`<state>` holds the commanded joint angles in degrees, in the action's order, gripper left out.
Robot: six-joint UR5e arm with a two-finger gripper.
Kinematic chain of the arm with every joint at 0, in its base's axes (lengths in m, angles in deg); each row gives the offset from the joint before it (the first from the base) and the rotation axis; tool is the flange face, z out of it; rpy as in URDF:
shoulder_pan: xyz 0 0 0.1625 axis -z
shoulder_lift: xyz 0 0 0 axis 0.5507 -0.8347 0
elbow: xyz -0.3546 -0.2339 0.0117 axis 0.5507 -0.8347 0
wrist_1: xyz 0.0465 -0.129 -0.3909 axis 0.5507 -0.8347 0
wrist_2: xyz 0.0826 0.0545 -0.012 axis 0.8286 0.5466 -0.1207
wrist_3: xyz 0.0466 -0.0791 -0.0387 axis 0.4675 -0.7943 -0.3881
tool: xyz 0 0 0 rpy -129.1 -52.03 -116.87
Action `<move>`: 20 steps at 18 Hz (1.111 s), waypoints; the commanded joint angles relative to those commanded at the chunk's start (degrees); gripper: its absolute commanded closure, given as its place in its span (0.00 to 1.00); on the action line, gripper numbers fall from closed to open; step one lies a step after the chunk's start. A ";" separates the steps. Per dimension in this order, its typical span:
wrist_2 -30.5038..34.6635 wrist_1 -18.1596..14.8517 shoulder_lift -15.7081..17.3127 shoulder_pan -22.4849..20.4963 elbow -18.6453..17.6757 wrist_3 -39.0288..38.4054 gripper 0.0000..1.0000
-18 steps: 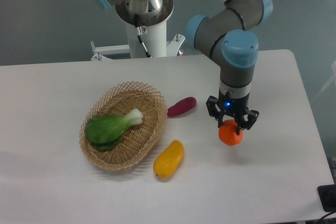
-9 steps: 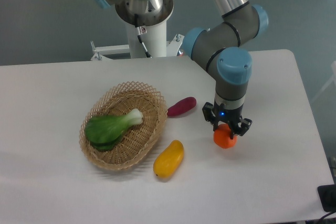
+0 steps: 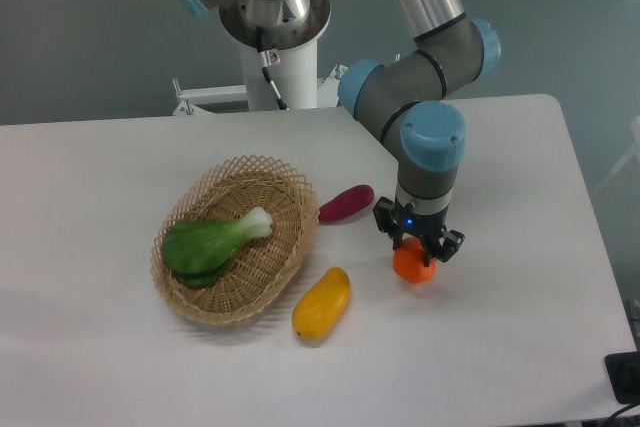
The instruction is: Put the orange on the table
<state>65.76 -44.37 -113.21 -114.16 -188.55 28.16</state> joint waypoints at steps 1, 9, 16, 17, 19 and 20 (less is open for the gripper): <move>-0.09 0.00 0.00 0.00 0.00 0.00 0.16; 0.00 0.09 2.63 0.00 2.10 0.17 0.00; 1.06 -1.49 4.21 -0.26 10.10 0.52 0.00; 0.97 -2.54 4.91 -0.52 10.28 0.70 0.00; 0.97 -5.52 5.53 -1.05 12.38 2.36 0.00; 0.97 -9.19 6.49 -1.66 13.96 4.72 0.00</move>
<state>66.72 -53.56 -106.72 -115.82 -174.59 32.88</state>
